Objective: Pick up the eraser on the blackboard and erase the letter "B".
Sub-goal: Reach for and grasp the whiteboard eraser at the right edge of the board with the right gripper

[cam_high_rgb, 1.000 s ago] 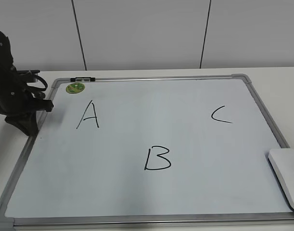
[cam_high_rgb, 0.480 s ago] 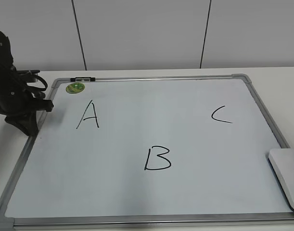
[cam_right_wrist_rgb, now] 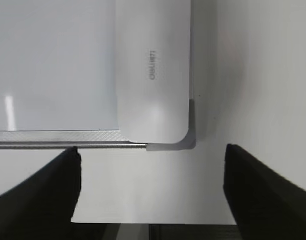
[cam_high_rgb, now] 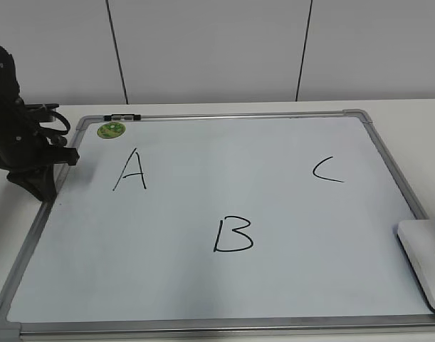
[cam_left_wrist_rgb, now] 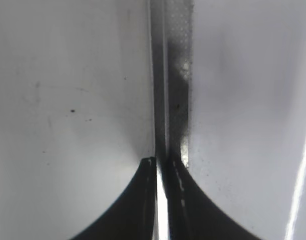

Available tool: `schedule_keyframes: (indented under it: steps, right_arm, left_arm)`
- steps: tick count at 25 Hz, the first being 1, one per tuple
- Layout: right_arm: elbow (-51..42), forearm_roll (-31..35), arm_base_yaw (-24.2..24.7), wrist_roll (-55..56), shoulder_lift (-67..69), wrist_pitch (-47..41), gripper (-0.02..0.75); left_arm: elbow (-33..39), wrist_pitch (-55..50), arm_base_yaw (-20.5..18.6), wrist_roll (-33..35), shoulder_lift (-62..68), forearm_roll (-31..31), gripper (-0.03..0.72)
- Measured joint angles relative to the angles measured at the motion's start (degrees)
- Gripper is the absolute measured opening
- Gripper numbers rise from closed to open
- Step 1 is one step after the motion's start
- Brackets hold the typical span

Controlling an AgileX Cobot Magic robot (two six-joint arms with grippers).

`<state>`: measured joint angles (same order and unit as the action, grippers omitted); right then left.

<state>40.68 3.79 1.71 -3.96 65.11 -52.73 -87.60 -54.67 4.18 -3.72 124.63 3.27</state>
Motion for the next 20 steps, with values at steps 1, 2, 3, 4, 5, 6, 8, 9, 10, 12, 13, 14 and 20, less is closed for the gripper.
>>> schedule_keyframes:
  steps: [1, 2, 3, 4, 5, 6, 8, 9, 10, 12, 13, 14, 20]
  right_arm:
    - [0.79, 0.86, 0.00, 0.00, 1.73, 0.24, 0.670]
    - [1.44, 1.63, 0.00, 0.00, 3.51, 0.27, 0.672]
    - [2.40, 2.28, -0.26, 0.00, 5.61, 0.50, 0.673]
    - [2.64, 2.44, -0.46, 0.00, 6.52, 0.50, 0.673]
    - [3.42, 2.53, -1.19, 0.00, 8.53, 0.73, 0.673]
    - [4.06, 2.53, -2.19, 0.00, 10.36, 0.86, 0.673]
    - [4.81, 2.24, -3.73, 0.18, 12.63, 1.39, 0.673]
    - [5.09, 1.95, -4.09, 0.73, 13.21, 1.70, 0.673]
    - [5.39, 1.53, -4.63, 2.06, 14.41, 2.40, 0.673]
    - [5.62, 1.07, -5.05, 4.35, 16.33, 3.51, 0.672]
    - [5.75, 0.80, -5.20, 5.19, 17.58, 3.81, 0.672]
    - [5.88, 0.34, -5.20, 5.65, 18.56, 4.06, 0.672]
    - [7.46, -4.47, -5.22, 8.43, 24.34, 4.87, 0.672]
  left_arm:
    - [0.00, 0.00, 0.00, 0.00, 0.00, 0.00, 0.031]
    - [0.00, 0.00, 0.00, 0.00, 0.00, 0.00, 0.032]
    - [0.00, 0.00, 0.00, 0.00, 0.00, 0.00, 0.032]
    - [0.00, 0.00, 0.00, 0.00, 0.00, 0.00, 0.032]
    - [0.00, 0.00, 0.00, 0.00, 0.00, 0.00, 0.032]
    - [0.00, 0.00, 0.00, 0.00, 0.00, 0.00, 0.033]
    - [0.00, 0.00, 0.00, 0.00, 0.00, 0.00, 0.034]
    - [0.00, 0.00, 0.00, 0.00, 0.00, 0.00, 0.034]
    - [0.00, 0.00, 0.00, 0.00, 0.00, 0.00, 0.034]
    - [0.00, 0.00, 0.00, 0.00, 0.00, 0.00, 0.035]
    - [0.00, 0.00, 0.00, 0.00, 0.00, 0.00, 0.035]
    - [0.00, 0.00, 0.00, 0.00, 0.00, 0.00, 0.036]
    - [0.00, 0.00, 0.00, 0.00, 0.00, 0.00, 0.038]
